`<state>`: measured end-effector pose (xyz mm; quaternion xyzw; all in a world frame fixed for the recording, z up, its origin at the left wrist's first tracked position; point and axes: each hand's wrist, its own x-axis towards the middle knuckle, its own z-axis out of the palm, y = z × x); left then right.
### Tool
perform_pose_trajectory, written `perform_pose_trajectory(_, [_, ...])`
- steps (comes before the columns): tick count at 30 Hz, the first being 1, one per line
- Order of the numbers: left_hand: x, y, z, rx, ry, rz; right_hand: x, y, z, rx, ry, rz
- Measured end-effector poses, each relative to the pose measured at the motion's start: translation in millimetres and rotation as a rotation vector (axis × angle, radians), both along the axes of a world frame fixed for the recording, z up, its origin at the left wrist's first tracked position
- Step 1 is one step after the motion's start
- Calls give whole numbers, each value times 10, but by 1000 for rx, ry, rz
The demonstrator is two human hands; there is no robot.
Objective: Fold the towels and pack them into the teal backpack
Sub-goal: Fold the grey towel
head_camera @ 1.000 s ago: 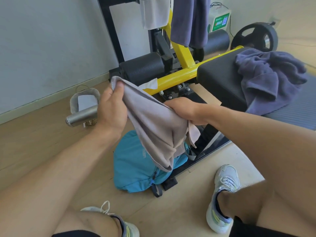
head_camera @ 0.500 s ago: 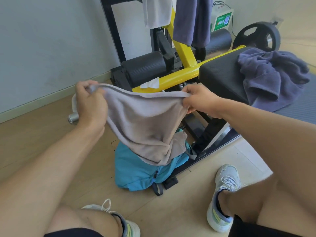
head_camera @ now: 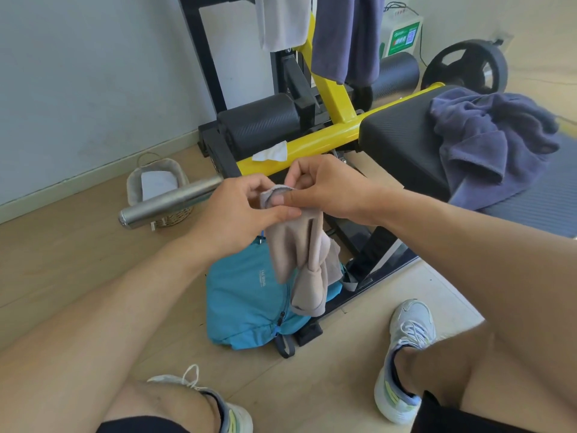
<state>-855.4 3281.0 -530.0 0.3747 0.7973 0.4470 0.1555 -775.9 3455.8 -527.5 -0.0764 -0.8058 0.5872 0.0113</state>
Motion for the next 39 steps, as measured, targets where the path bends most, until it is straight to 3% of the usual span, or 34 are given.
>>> perform_pose_trajectory(7, [-58, -16, 63, 91, 141, 80, 33, 104, -25, -119, -88, 76])
perform_pose_trajectory(12, [-218, -46, 82, 351, 100, 390, 57, 177, -168, -22, -324, 205])
perform_pose_trajectory(14, [-343, -94, 82, 455, 29, 555, 88, 252, -232, 104, -457, 221])
perform_pose_trajectory(18, [-646, -277, 19, 498, -11, 834, 134, 548, -408, 631, -644, 144])
perform_pose_trajectory(21, [-827, -423, -64, 519, -67, 919, 176, 687, -501, 777, -760, 45])
perform_pose_trajectory(24, [-862, -440, -159, 438, -98, 850, 143, 631, -461, 639, -761, 16])
perform_pose_trajectory(30, [-377, -129, -218, 85, -179, 401, -69, 147, -166, 150, -343, 5])
perform_pose_trajectory(33, [-160, 16, -210, 69, -236, 291, -123, 11, -112, -72, -228, -5])
perform_pose_trajectory(39, [-98, 19, -149, 109, -397, 145, -104, -24, -70, -242, -141, -51])
